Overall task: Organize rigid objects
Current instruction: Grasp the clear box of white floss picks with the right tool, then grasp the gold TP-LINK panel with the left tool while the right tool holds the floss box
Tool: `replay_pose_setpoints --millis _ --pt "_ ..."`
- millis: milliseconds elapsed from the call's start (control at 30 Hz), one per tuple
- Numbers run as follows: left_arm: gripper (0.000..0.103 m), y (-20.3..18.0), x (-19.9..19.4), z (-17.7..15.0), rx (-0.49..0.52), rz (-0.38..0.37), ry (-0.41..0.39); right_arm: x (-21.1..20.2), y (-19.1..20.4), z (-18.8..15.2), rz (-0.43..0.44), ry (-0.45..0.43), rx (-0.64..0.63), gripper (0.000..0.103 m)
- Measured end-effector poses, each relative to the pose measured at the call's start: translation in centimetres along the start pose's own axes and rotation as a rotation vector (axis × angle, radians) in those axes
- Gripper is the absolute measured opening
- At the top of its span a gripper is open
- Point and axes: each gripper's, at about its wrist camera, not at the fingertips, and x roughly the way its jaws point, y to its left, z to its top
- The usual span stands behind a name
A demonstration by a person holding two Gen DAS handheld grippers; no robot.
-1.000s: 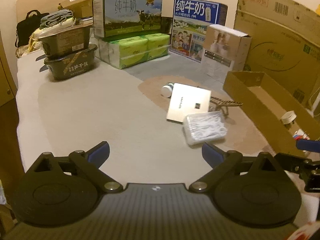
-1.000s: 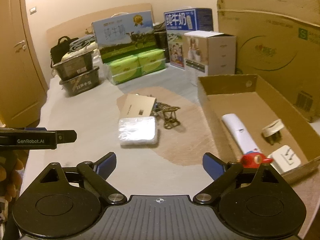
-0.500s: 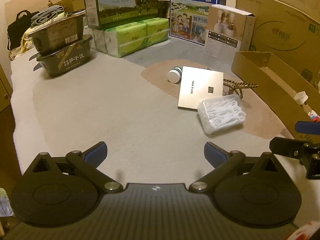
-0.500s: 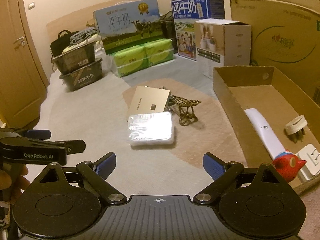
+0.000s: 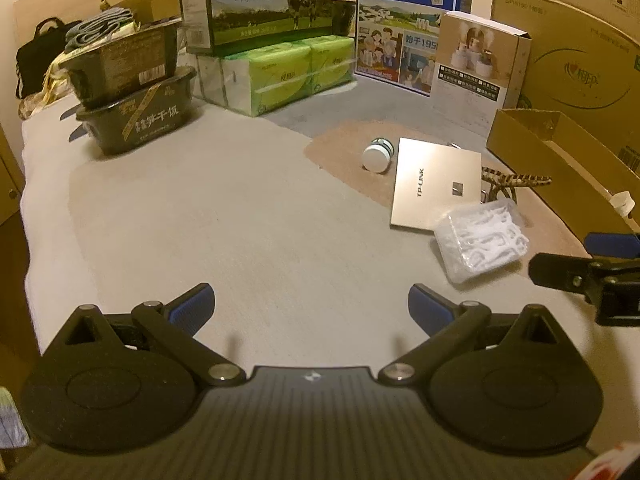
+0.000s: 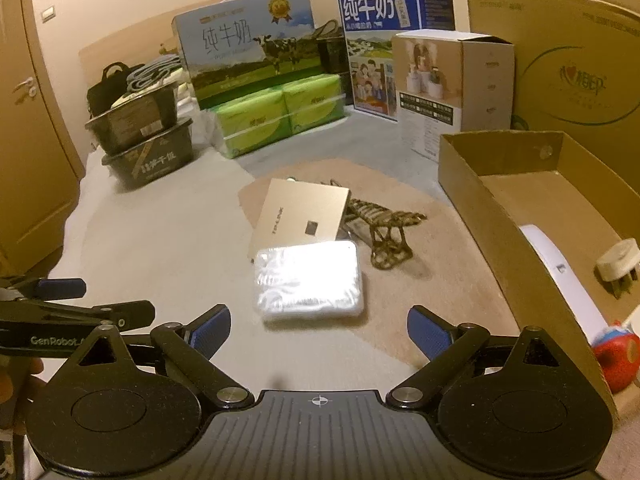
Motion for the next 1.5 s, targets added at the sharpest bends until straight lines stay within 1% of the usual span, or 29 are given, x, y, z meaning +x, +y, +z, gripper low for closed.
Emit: replay_pose_setpoints --millis 200,433,567,833,900,967,1000,1033,1300,1500 --pt "0.102 0.7 1.1 0.5 0.009 0.009 -0.025 2.0 0.8 0.7 -0.006 -0.010 -0.031 0.100" --pt "0.102 1.4 2.3 0.7 0.000 -0.019 -0.004 4.9 1.3 0.7 -0.033 -0.009 -0.055 0.100" --pt "0.101 1.6 3.0 0.6 0.006 -0.012 0.001 6.3 1.4 0.8 -0.049 -0.003 -0.064 0.100" --pt "0.100 1.9 3.8 0.6 -0.007 -0.023 -0.006 7.8 1.3 0.6 -0.050 0.016 -0.070 0.100" --pt "0.100 1.9 4.0 0.7 -0.006 -0.026 -0.006 8.0 1.2 0.6 -0.051 0.017 -0.070 0.100" --pt "0.100 1.8 4.2 0.7 -0.003 -0.028 -0.005 8.1 1.2 0.6 -0.053 0.017 -0.072 0.095" --pt "0.100 1.8 4.2 0.7 -0.002 -0.029 -0.005 8.2 1.2 0.6 -0.053 0.019 -0.072 0.089" --pt "0.100 1.7 4.2 0.8 0.001 -0.030 -0.006 8.2 1.1 0.6 -0.053 0.021 -0.071 0.087" --pt "0.100 1.1 4.4 1.3 0.015 -0.055 0.000 6.9 0.5 0.2 -0.084 -0.003 -0.056 0.086" --pt "0.100 -0.5 4.7 2.0 0.038 -0.098 -0.011 5.1 -1.6 -0.3 -0.129 -0.013 -0.013 0.086"
